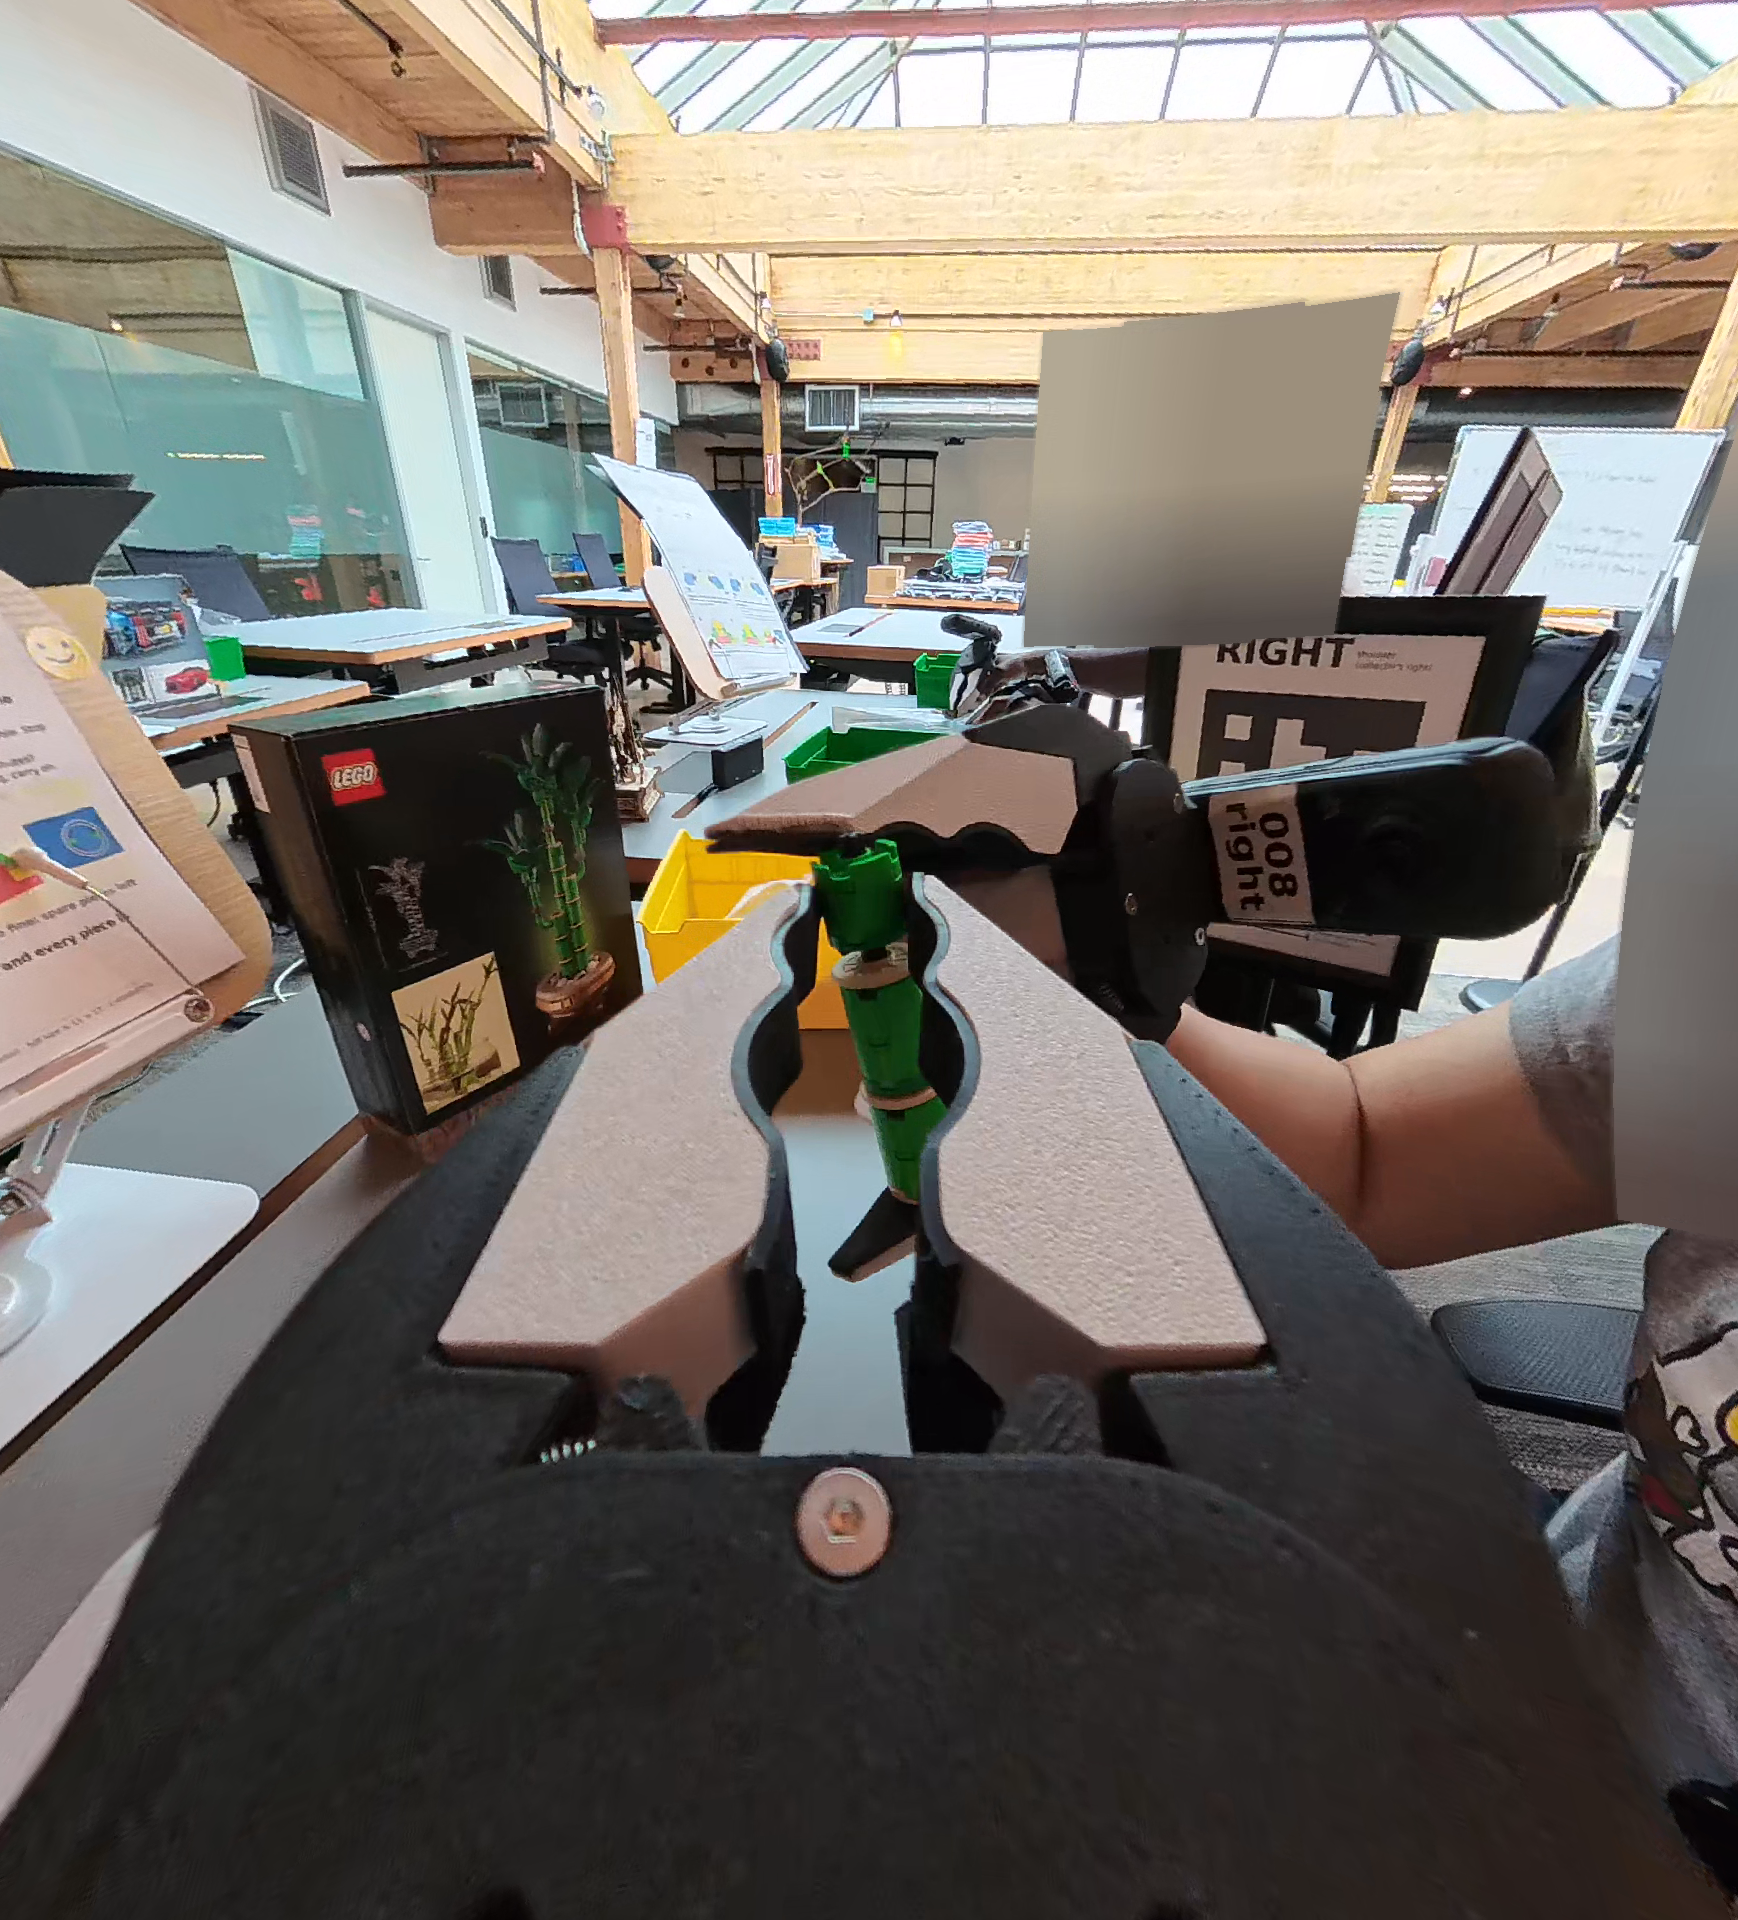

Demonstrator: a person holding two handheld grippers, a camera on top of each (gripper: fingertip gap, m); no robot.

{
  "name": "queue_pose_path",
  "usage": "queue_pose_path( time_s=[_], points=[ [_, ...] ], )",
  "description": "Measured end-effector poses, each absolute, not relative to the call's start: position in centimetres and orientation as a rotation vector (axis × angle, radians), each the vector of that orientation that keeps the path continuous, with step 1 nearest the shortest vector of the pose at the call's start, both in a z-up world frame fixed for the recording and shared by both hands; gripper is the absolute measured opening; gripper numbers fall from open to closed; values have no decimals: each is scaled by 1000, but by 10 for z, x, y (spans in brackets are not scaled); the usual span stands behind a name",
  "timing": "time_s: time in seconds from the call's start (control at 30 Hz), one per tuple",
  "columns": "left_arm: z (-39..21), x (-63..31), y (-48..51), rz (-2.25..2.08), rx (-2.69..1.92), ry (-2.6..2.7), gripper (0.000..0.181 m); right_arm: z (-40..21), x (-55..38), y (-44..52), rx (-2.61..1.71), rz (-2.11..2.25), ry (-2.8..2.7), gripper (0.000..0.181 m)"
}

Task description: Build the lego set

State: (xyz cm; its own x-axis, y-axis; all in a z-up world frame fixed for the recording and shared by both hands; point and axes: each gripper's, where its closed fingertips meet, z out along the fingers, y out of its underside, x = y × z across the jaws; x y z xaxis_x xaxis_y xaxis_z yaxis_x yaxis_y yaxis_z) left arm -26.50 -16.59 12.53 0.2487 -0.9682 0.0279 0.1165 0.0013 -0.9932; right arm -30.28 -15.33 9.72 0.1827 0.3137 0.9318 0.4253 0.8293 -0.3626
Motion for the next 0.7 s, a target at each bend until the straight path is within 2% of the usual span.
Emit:
queue_pose_path(
  time_s=[0.1,0.17,0.37,0.53,0.7],
  points=[
    [123,-267,-160,-1050,-1258,914,17,94,-302,-150,-675,-101,-1426,83],
    [125,-274,-156,-945,-1245,913,42,94,-300,-146,-689,-116,-1423,84],
    [114,-278,-174,-450,-1128,1163,79,80,-299,-148,-849,93,-1504,84],
    [97,-264,-173,-353,-1139,1244,79,81,-293,-161,-942,329,-1530,83],
    [93,-248,-178,-386,-1101,1271,70,77,-290,-167,-958,360,-1571,84]
  ],
)
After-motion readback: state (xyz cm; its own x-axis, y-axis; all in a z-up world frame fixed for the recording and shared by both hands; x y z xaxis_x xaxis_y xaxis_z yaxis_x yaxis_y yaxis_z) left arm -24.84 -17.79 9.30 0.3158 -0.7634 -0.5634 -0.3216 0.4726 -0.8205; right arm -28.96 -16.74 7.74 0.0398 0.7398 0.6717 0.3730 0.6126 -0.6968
